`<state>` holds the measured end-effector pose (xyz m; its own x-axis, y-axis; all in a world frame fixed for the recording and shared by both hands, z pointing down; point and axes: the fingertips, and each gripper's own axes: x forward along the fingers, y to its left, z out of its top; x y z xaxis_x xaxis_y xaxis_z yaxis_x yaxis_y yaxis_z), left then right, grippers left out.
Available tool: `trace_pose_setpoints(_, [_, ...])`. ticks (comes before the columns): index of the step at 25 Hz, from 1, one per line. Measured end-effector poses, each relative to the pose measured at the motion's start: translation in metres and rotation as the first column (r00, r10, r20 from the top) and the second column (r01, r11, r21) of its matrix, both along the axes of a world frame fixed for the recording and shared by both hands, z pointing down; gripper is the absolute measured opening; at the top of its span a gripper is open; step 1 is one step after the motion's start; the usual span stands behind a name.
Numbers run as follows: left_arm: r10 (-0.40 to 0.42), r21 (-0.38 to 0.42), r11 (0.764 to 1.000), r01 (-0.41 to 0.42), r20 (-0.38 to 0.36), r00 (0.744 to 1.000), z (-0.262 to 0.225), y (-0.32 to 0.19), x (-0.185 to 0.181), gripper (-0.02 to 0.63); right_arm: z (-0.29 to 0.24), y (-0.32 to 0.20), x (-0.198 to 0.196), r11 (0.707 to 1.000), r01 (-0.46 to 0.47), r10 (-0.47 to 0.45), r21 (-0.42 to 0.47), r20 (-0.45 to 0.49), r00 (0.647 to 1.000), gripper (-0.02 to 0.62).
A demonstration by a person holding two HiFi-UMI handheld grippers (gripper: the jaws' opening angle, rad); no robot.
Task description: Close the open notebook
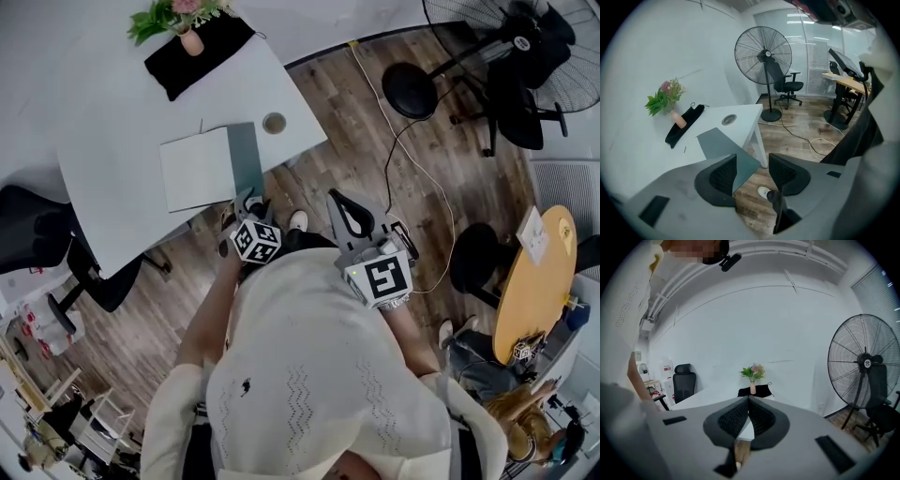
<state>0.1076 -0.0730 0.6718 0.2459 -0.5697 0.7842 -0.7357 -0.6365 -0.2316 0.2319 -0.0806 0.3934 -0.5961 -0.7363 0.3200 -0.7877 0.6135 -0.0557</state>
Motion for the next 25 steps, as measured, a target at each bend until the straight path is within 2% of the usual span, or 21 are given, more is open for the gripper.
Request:
trace_pose_setpoints(10, [0.064,-0.019,0.998,-0.061,0.176,0.982,0.026,-0.007,-0.003,0.215,0.005,0.005,0.006,1.000,-0.028,0.028,-0.012,-0.022,0.999,0.002])
trace_pose_setpoints(17, [0.102,-0.017,0.995,-0.102,0.302,0.948,0.038,-0.009,-0.005,0.215,0.008,0.011,0.011,0.999,-0.048,0.048,-0.018,-0.031,0.998,0.002])
trace_pose_setpoints(21, [0.115,-0.007,0.993,-0.121,0.351,0.929,0.041,-0.014,-0.006,0.213,0.009,0.011,0.011,0.998,-0.053,0.052,-0.022,-0.034,0.998,0.002])
trace_pose_setpoints(25, [0.115,-0.013,0.993,-0.118,0.356,0.927,0.043,-0.016,-0.006,0.198,0.010,0.011,0.012,0.998,-0.056,0.055,-0.023,-0.034,0.998,0.002])
